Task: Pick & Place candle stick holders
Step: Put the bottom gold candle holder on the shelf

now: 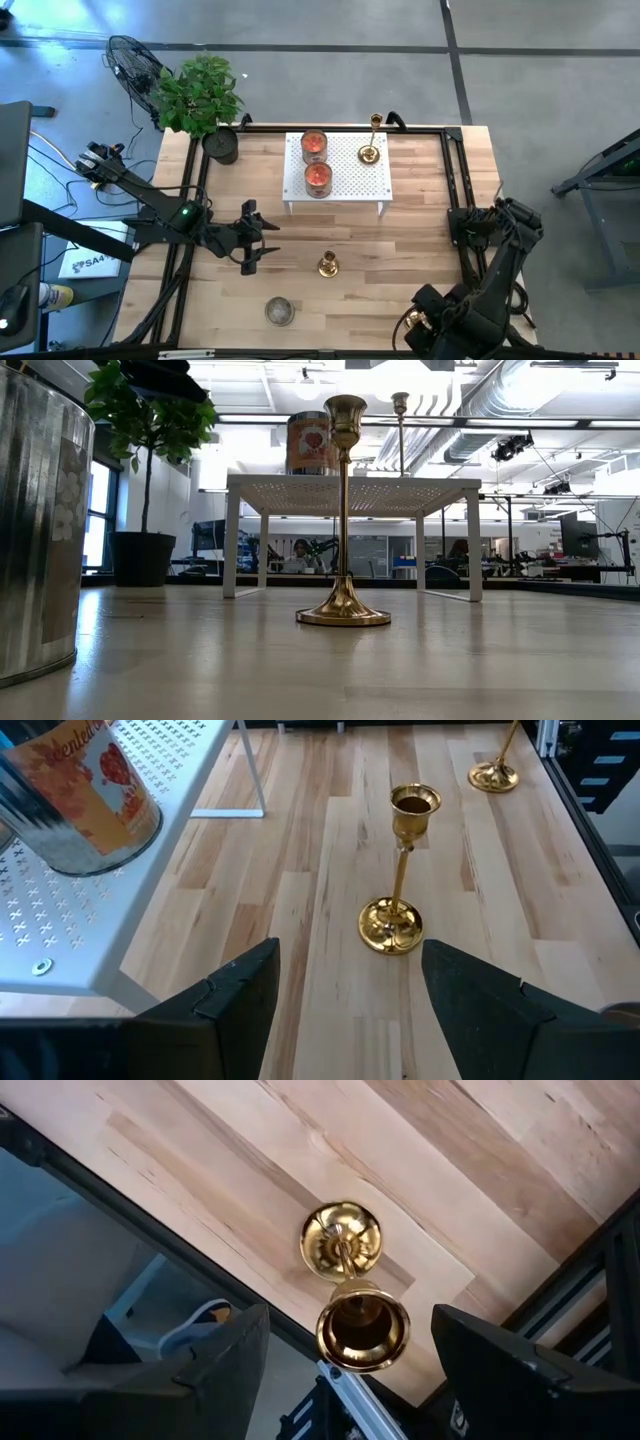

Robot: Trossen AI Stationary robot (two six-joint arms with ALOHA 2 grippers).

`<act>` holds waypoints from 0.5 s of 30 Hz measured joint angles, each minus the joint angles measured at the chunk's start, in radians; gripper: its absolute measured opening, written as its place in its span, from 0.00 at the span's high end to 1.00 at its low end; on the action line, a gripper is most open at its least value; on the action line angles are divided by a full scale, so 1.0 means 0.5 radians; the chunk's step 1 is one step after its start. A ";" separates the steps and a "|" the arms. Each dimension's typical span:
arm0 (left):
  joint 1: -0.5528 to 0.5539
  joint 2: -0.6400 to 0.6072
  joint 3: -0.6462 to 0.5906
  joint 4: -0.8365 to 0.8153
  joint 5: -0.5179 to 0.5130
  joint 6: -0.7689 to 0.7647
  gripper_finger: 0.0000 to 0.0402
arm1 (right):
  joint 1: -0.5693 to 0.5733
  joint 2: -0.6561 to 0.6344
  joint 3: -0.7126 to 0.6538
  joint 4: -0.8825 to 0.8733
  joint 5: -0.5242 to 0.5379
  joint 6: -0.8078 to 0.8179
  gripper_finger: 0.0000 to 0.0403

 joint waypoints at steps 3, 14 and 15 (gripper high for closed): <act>0.000 0.000 0.001 0.000 0.000 -0.001 0.41 | 0.000 0.013 0.000 -0.003 -0.020 0.001 0.32; 0.000 0.000 0.001 0.000 0.036 -0.004 0.41 | 0.000 0.020 0.000 0.000 -0.049 0.066 0.32; 0.000 0.000 0.001 0.000 0.054 -0.004 0.41 | 0.001 0.020 0.000 0.002 -0.049 0.067 0.32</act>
